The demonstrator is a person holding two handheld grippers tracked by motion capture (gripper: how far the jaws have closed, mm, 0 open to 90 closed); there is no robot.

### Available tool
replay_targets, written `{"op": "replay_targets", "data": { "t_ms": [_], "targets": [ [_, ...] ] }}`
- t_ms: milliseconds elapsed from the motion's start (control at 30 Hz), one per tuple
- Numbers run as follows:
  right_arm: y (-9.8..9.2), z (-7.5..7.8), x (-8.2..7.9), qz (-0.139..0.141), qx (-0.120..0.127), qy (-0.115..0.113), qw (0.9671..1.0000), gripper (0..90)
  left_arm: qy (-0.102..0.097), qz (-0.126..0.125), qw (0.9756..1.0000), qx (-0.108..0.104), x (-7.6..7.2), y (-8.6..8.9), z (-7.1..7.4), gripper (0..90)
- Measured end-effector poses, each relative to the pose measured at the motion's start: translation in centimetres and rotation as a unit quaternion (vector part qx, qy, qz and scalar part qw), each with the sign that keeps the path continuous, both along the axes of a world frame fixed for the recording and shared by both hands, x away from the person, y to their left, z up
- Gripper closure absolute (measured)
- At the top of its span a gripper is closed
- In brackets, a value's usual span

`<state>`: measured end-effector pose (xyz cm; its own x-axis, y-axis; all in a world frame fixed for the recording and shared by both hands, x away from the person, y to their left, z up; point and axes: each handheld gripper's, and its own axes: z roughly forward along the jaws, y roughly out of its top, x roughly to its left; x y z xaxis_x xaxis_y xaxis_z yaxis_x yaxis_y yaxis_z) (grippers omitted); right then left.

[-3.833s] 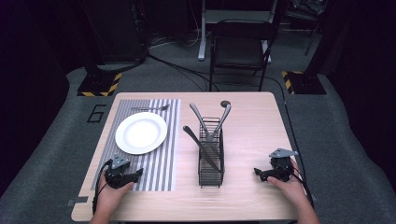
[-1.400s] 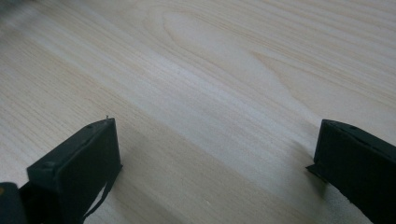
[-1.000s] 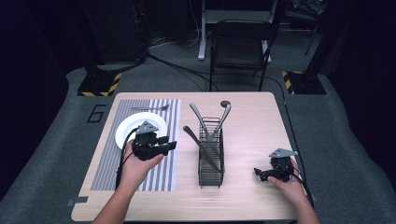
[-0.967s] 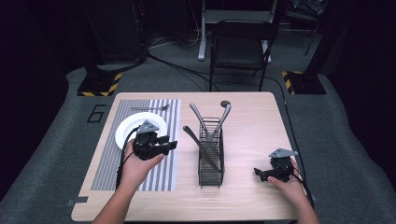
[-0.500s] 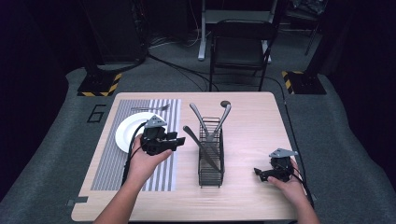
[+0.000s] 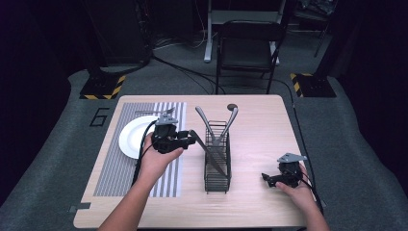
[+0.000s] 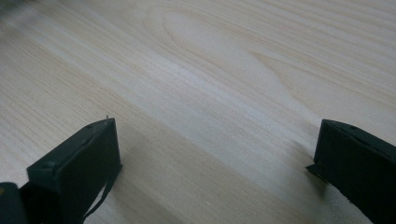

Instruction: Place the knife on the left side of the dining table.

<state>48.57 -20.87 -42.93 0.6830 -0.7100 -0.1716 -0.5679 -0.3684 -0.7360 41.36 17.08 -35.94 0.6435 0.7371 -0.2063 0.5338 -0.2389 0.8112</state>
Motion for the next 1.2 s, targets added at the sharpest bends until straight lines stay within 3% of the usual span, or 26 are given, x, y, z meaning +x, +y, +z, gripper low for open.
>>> {"op": "replay_targets", "data": {
  "t_ms": [800, 1000, 1200],
  "targets": [
    [0.0, 0.0, 0.0, 0.001, -0.002, 0.000, 1.0000, 0.0, -0.002, -0.004, 1.0000, -0.006, 0.9, -1.3, 0.2, 70.1],
    [0.1, 0.0, 0.0, 0.002, -0.002, 0.000, 1.0000, 0.0, -0.003, -0.003, 1.0000, -0.004, 0.5, -1.4, 0.4, 71.2],
    [0.0, 0.0, 0.0, 0.000, -0.001, -0.001, 1.0000, 0.0, -0.014, -0.022, 0.9997, -0.001, -0.4, -2.0, 1.2, 73.5]
  ]
}}
